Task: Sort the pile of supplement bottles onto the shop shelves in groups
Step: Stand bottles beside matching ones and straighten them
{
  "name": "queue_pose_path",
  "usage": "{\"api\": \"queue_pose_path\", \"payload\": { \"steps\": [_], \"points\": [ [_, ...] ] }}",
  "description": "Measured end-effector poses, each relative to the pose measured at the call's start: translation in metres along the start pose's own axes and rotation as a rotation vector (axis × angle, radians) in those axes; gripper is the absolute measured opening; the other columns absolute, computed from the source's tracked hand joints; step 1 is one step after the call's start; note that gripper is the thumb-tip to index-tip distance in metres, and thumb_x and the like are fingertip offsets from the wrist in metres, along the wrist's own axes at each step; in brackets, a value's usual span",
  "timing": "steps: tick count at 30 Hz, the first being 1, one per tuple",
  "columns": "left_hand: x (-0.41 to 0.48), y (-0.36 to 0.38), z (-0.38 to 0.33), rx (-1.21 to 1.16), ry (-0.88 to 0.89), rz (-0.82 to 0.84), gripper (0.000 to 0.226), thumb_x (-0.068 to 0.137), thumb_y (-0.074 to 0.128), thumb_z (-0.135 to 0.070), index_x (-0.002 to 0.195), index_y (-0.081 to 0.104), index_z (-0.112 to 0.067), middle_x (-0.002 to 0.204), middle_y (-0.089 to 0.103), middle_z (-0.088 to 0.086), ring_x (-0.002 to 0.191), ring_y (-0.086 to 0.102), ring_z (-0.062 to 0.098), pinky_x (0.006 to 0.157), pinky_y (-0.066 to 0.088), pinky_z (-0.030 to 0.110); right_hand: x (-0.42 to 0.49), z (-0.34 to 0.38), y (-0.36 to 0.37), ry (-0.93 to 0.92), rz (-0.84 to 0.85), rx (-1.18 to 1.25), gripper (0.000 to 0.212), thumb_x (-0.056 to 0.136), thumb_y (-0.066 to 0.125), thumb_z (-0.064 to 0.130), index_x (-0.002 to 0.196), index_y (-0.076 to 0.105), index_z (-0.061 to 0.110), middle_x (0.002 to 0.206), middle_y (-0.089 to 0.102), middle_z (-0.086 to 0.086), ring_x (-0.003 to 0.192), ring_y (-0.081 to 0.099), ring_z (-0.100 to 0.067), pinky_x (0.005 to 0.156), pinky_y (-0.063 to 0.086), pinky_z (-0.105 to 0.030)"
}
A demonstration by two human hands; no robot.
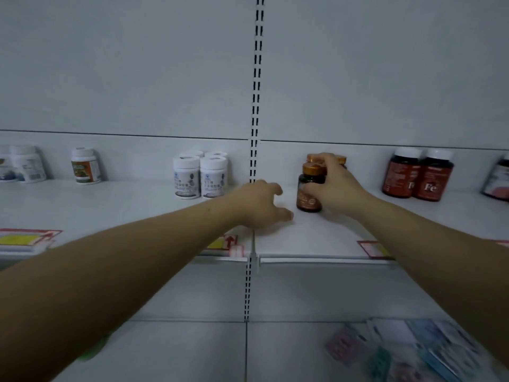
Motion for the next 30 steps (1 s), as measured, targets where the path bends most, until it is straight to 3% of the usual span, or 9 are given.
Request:
{"api": "queue_pose_path", "payload": {
  "steps": [3,7,12,30],
  "points": [
    [0.003,0.023,-0.028,0.035,-0.018,0.138,0.072,0.087,0.045,-0.065,0.144,0.034,-0.023,0.148,0.036,0.007,0.13,0.04,0.028,0.107,0.035,0.038,-0.003,-0.015,-0.015,-0.011,-0.006,0.004,0.062,0.086,0.068,0.024,0.138,0.035,0.026,0.127,0.051,-0.001,0.114,0.05,-0.02,0.09,0.041,-0.029],
    [0.008,0.032,-0.04,0.01,-0.06,0.164,0.075,0.087,0.033,-0.072,0.143,0.037,-0.022,0.15,0.033,0.007,0.135,0.035,0.028,0.11,0.029,0.046,-0.001,-0.026,-0.023,-0.054,0.028,-0.017,0.062,0.087,0.067,0.026,0.139,0.033,0.025,0.13,0.05,-0.003,0.117,0.05,-0.021,0.092,0.042,-0.03],
    [0.004,0.036,-0.043,0.101,-0.09,0.161,0.077,0.086,0.027,-0.074,0.148,0.024,-0.029,0.158,0.018,-0.001,0.144,0.015,0.022,0.113,0.012,0.057,0.013,-0.034,-0.019,-0.133,0.025,-0.095,0.064,0.085,0.069,0.03,0.14,0.037,0.025,0.137,0.042,-0.007,0.12,0.049,-0.024,0.101,0.042,-0.034],
    [0.0,0.036,-0.046,-0.001,-0.134,0.117,0.073,0.085,0.038,-0.071,0.146,0.028,-0.033,0.156,0.022,-0.006,0.143,0.022,0.017,0.115,0.015,0.049,0.031,-0.045,-0.016,-0.131,0.055,-0.24,0.061,0.093,0.058,0.02,0.145,0.026,0.023,0.143,0.041,-0.008,0.124,0.048,-0.029,0.102,0.042,-0.042]
  ]
}}
Point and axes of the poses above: each hand's wrist, its own x-axis towards the middle knuckle, its own y-axis out of the palm, z = x × y, the point moved 1 cm from there along x, towards the middle knuckle
